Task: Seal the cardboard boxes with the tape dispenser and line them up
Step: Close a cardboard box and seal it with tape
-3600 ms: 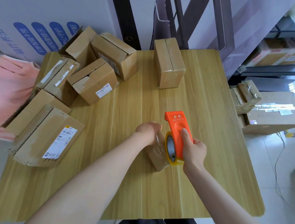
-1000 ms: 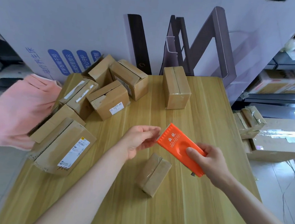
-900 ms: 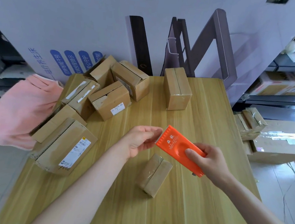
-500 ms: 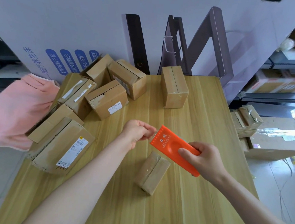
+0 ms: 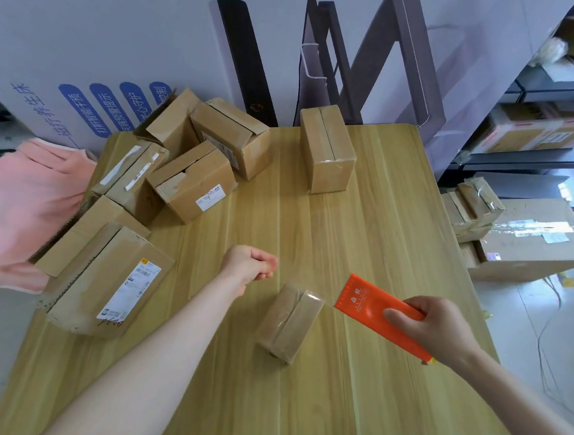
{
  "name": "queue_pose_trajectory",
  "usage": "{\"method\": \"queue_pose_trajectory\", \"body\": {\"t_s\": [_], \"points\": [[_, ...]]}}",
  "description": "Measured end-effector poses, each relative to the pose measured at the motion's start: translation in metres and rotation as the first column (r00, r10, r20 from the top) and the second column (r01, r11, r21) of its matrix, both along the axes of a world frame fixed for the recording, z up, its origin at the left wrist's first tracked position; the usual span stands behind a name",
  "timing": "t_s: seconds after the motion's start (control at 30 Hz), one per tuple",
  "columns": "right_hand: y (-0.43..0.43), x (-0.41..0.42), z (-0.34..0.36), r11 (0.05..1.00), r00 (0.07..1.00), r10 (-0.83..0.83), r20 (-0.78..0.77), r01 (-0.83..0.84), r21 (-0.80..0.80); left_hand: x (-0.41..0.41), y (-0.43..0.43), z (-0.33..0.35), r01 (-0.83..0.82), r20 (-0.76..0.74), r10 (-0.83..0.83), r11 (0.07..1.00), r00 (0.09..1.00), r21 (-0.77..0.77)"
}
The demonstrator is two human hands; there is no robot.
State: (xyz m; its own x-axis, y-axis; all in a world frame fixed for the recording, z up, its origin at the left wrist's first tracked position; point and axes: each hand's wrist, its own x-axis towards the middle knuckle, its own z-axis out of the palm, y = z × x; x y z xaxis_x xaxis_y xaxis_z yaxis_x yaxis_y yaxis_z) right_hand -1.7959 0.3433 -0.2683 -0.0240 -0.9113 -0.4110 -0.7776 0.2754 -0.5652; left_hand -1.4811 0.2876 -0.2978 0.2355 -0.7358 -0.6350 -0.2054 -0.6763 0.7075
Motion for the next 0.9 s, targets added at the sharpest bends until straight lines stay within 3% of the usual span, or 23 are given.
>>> {"method": "queue_pose_trajectory", "body": {"t_s": [0.17, 0.5, 0.6, 0.7, 0.73, 0.8, 0.9], "points": [[-0.005, 0.001, -0.017, 0.996, 0.988, 0.036, -0.15, -0.024, 0.083, -0.014, 0.003, -0.024, 0.008, 0.061, -0.008, 1.0, 0.998, -0.003], [-0.016, 0.027, -0.038, 0.981, 0.953, 0.092, -0.289, -0.037, 0.191, -0.027, 0.014, -0.056, 0.042, 0.228, -0.041, 0.999, 0.973, -0.002], [-0.019, 0.038, -0.043, 0.985, 0.94, 0.101, -0.326, -0.048, 0.164, -0.03, 0.018, -0.058, 0.115, 0.394, -0.11, 0.993, 0.912, 0.01], [-0.023, 0.042, -0.046, 0.986, 0.926, 0.116, -0.36, -0.064, 0.152, -0.031, 0.018, -0.061, 0.21, 0.524, -0.261, 0.965, 0.811, 0.156], [-0.024, 0.041, -0.046, 0.986, 0.923, 0.121, -0.365, -0.069, 0.154, -0.029, 0.02, -0.064, 0.183, 0.532, -0.25, 0.967, 0.809, 0.176], [-0.025, 0.043, -0.047, 0.984, 0.913, 0.137, -0.384, -0.083, 0.155, -0.026, 0.028, -0.067, 0.107, 0.481, -0.127, 0.992, 0.868, 0.069], [-0.028, 0.05, -0.047, 0.986, 0.902, 0.149, -0.406, -0.103, 0.134, -0.037, 0.054, -0.072, 0.084, 0.271, -0.05, 0.99, 0.961, -0.115]]}}
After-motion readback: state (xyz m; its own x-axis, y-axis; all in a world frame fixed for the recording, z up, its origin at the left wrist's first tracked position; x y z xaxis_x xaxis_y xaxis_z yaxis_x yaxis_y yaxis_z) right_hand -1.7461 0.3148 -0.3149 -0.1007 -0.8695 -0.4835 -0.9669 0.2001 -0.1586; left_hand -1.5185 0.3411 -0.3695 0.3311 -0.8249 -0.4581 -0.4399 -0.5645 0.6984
